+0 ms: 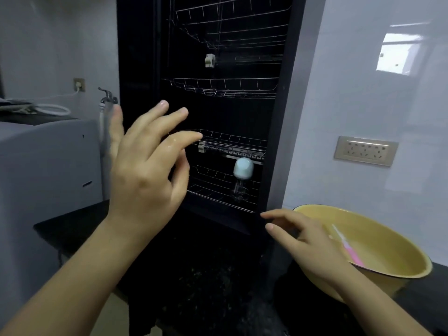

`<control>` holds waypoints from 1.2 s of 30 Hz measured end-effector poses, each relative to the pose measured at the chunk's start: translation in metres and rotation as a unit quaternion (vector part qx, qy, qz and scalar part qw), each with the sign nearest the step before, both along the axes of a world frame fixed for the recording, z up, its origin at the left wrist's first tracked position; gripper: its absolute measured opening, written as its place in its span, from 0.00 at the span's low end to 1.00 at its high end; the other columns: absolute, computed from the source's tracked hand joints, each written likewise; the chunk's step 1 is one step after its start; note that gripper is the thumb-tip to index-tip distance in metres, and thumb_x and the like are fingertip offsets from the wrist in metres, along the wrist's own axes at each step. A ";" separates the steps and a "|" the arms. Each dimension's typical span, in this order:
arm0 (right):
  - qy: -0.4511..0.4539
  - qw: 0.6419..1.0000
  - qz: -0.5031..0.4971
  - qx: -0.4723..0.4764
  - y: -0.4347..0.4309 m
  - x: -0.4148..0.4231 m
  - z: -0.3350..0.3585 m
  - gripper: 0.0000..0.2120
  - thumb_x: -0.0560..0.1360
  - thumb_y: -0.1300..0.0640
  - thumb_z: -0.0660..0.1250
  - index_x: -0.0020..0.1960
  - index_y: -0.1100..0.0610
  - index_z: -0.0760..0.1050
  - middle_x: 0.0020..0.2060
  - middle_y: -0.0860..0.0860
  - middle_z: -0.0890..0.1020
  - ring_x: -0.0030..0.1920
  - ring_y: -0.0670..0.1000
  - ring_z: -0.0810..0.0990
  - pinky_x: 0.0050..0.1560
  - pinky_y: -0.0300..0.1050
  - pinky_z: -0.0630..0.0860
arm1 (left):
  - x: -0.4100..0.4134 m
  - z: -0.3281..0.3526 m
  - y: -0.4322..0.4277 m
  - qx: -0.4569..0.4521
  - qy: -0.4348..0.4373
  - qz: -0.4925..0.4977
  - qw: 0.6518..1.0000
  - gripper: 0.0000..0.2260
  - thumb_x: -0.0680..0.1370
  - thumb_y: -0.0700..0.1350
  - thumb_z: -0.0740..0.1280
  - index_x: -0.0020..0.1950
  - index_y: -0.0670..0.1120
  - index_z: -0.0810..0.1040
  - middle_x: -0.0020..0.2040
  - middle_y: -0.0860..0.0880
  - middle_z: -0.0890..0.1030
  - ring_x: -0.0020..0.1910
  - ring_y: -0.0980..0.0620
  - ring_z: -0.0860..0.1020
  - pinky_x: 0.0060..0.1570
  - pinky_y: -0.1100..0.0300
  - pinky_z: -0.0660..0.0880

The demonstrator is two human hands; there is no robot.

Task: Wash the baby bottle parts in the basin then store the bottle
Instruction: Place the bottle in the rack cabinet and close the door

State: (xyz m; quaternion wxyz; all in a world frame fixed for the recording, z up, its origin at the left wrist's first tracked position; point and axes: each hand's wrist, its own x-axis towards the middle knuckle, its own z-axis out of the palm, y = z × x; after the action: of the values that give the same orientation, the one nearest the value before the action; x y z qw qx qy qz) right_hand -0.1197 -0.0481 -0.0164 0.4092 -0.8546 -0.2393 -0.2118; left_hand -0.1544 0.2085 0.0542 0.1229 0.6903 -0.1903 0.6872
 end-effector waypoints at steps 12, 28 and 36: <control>0.003 0.999 -0.034 0.014 -0.022 0.006 -0.005 0.09 0.74 0.55 0.68 0.50 0.40 0.79 0.42 0.43 0.83 0.44 0.44 0.79 0.45 0.34 0.74 | 0.031 0.008 -0.024 0.000 0.097 -0.152 0.984 0.28 0.75 0.37 0.68 0.72 0.44 0.63 0.74 0.47 0.60 0.75 0.51 0.55 0.73 0.64 0.53; -0.011 0.983 -0.149 -0.109 -0.086 0.019 -0.020 0.12 0.73 0.47 0.68 0.56 0.41 0.77 0.51 0.31 0.78 0.58 0.31 0.71 0.49 0.27 0.67 | 0.100 0.010 -0.090 -0.034 0.203 -0.205 0.957 0.30 0.75 0.45 0.69 0.74 0.55 0.60 0.77 0.54 0.54 0.76 0.54 0.51 0.69 0.64 0.46; 0.020 0.980 -0.175 -0.098 -0.111 0.022 -0.025 0.09 0.73 0.47 0.68 0.51 0.35 0.76 0.47 0.33 0.79 0.55 0.32 0.73 0.48 0.27 0.68 | 0.135 0.012 -0.119 -0.013 0.229 -0.153 0.961 0.30 0.76 0.47 0.67 0.75 0.56 0.58 0.78 0.53 0.52 0.77 0.53 0.49 0.70 0.54 0.50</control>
State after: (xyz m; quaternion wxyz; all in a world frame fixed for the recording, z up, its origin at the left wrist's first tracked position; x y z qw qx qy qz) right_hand -0.0977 -0.1594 -0.0409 0.2851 -0.9232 -0.0975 -0.2387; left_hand -0.0194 0.0895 0.0658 0.2759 0.7904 -0.2514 0.4858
